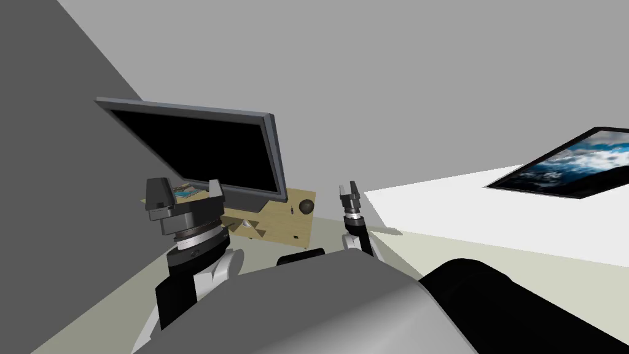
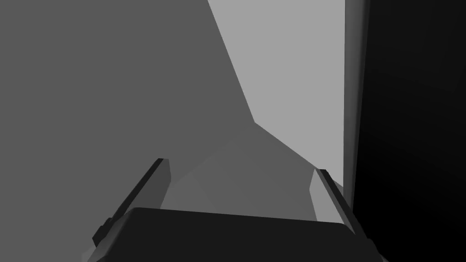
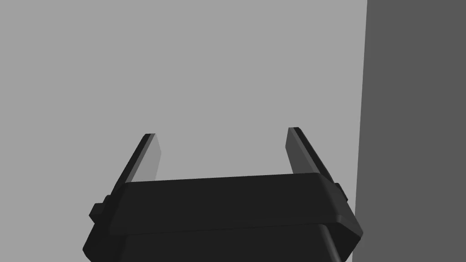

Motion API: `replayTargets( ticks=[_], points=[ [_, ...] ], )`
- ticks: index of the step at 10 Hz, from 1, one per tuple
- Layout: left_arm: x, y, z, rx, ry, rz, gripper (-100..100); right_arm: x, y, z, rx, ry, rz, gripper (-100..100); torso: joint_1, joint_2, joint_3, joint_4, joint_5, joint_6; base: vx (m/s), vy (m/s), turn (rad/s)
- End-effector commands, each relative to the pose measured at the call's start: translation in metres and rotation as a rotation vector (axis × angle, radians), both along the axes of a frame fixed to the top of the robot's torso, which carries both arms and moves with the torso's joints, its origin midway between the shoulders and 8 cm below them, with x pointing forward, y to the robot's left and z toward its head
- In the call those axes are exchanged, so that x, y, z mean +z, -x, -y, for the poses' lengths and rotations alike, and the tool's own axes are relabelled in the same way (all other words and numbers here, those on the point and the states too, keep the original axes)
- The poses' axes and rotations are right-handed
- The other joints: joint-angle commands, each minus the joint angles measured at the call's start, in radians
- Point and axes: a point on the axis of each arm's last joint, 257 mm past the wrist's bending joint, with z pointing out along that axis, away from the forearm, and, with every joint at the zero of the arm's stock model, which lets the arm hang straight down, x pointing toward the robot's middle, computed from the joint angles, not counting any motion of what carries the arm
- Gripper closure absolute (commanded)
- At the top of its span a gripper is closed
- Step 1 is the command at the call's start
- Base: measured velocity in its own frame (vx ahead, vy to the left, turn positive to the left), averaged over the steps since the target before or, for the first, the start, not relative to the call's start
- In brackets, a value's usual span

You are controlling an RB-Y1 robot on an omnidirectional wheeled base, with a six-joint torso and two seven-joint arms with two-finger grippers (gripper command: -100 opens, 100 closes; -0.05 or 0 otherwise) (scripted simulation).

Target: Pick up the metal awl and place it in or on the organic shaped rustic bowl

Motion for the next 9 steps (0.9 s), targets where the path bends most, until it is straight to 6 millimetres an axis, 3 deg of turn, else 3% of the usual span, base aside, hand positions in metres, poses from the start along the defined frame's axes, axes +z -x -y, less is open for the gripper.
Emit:
replayTargets(
  ticks=[1,6,7,9],
  points=[
    [0.000,0.000,0.000,0.000,0.000,0.000,0,-0.011,-0.002,0.002,0.025,-0.001,-0.043,-100,0.000,0.000,0.000,0.000,0.000,0.000,-0.040,0.054,0.147],
    [0.000,0.000,0.000,0.000,0.000,0.000,0,-0.049,-0.005,0.017,0.076,-0.066,-0.180,-100,0.007,0.004,0.003,0.001,0.002,0.000,-0.067,0.093,0.134],
    [0.000,0.000,0.000,0.000,0.000,0.000,0,-0.049,-0.005,0.017,0.080,-0.071,-0.180,-100,0.006,0.004,0.002,0.001,0.001,0.000,-0.031,0.055,0.039],
    [0.000,0.000,0.000,0.000,0.000,0.000,0,-0.070,-0.006,0.026,0.093,-0.116,-0.254,-100,0.003,0.003,0.002,0.001,0.001,0.000,-0.031,0.059,0.172]
  ],
)
